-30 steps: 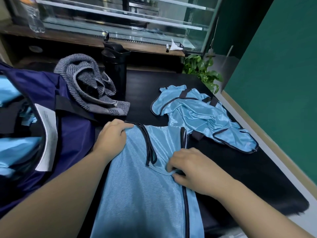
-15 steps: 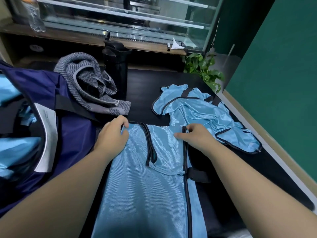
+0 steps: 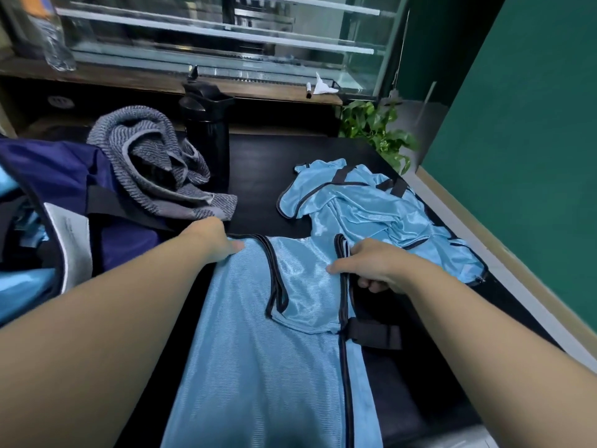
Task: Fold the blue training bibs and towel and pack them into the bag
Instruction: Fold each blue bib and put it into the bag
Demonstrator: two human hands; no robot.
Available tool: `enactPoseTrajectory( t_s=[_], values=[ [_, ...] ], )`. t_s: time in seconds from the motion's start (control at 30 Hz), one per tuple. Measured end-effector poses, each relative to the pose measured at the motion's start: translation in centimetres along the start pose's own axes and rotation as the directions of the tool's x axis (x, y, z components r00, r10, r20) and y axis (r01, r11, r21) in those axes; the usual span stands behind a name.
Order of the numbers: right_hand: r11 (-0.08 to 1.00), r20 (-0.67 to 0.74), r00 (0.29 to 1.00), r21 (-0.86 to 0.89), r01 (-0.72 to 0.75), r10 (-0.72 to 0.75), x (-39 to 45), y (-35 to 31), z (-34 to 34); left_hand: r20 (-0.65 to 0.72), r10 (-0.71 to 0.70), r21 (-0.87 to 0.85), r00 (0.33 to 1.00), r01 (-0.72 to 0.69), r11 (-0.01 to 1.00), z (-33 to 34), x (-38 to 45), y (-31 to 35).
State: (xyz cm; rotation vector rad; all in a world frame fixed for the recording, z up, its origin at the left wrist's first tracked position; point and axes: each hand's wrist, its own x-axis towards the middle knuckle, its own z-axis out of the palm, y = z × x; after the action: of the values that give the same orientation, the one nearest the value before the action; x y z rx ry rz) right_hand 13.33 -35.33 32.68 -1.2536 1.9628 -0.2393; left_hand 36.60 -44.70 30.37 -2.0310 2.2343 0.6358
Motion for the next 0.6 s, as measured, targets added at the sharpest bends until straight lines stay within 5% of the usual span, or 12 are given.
enactPoseTrajectory(
  t_s=[0.17,0.23,0.33,0.47,0.6],
  values=[
    [0.981,0.075,0.997,0.194,-0.003,-0.012,0.0,0.1,-0.3,0.212,-0.188,-0.046,0.959,0.202,0.978,-0.9,0.2,0.0],
    [0.98,0.07,0.998,0.199,-0.008,-0.006,0.1,0.0,-0.5,0.28,-0.21,-0.267,0.937,0.286,0.92,-0.9,0.1,0.1],
    [0.976,-0.016,1.0,0.215,0.026,-0.023,0.3,-0.4,-0.7,0.258,-0.194,-0.647,0.947,0.318,0.693,-1.2,-0.1,0.4],
    [0.969,-0.398,0.89,0.009,0.245,-0.221,1.1,-1.0,-0.9,-0.001,-0.063,-0.873,0.998,0.03,0.486,-2.4,-0.9,0.9],
    [0.877,-0.61,0.7,0.017,0.481,-0.372,0.7,-1.1,-0.9,-0.291,0.072,-0.797,0.954,-0.283,0.534,-2.4,-1.8,-0.4]
  ],
)
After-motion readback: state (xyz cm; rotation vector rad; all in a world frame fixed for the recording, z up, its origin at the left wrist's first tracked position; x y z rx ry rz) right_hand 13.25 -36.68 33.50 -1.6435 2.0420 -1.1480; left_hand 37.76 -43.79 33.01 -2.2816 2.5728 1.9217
